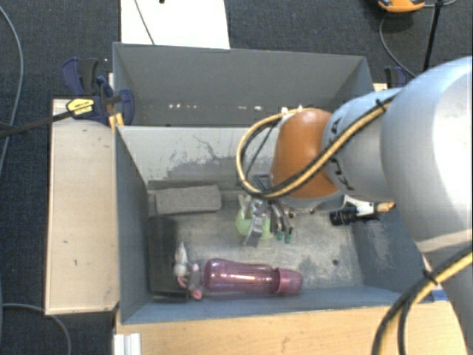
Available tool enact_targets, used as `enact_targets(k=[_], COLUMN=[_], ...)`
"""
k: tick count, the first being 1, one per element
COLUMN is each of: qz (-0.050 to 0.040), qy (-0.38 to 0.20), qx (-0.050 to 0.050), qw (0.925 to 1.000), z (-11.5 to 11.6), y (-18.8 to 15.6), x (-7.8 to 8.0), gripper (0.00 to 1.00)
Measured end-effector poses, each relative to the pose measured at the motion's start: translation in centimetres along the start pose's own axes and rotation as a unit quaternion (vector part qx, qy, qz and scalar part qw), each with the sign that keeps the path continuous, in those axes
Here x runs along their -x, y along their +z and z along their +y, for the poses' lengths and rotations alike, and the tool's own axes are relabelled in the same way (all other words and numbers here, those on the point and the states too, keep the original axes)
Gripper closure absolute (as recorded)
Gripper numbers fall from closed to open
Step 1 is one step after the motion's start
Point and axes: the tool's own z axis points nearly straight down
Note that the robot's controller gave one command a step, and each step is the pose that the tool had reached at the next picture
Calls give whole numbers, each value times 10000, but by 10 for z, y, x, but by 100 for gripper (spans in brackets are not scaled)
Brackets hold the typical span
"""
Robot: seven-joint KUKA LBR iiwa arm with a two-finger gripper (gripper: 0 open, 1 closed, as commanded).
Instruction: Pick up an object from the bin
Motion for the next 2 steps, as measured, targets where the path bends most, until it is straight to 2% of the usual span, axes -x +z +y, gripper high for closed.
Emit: enact_targets(k=[2], qz=[6], qy=[-6], qx=[-5], qw=[10000], z=[-1], y=[-6], x=[-1], gripper=[100])
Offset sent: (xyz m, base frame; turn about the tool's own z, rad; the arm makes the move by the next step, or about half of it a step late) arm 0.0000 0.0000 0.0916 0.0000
